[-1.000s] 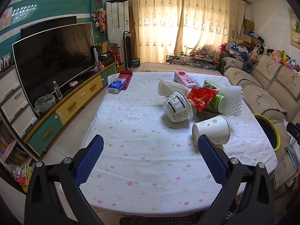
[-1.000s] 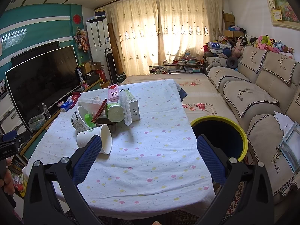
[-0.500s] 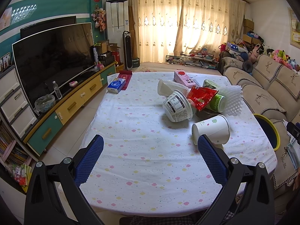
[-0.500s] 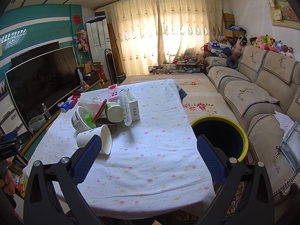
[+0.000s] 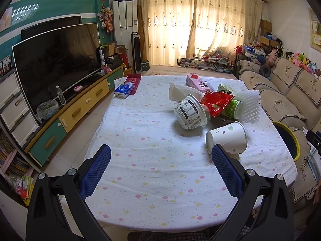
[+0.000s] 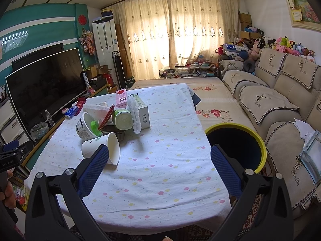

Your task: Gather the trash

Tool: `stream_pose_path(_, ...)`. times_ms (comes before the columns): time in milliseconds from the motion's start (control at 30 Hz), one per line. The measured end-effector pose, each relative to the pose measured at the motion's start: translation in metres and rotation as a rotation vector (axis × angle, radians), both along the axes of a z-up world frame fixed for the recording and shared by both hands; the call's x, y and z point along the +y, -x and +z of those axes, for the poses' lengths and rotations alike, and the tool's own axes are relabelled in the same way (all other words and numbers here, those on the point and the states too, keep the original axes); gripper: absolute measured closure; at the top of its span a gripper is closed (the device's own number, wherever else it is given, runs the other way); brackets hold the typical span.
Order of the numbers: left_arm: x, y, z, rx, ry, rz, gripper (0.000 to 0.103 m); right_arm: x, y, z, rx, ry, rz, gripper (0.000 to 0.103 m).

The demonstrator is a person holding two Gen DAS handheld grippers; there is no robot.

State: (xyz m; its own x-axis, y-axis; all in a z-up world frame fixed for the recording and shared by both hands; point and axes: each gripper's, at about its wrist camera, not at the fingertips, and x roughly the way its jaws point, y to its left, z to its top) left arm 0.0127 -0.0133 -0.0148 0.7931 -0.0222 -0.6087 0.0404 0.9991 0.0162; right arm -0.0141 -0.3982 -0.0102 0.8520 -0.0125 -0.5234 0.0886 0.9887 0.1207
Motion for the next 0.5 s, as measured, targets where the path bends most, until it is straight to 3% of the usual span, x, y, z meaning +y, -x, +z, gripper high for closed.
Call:
stream_pose_path(300, 0.007, -0.015, -0.005, 0.018, 0.01, 0.007, 0.004, 0.013, -0.028, -0.008, 0.036, 0.005, 0.048, 0.006)
stream_pose_path(500, 0.013, -0.031, -0.012, 0.03, 0.026, 0.016, 0.004, 0.025, -0.078, -0.018, 0.078, -0.027, 0.138, 0.006)
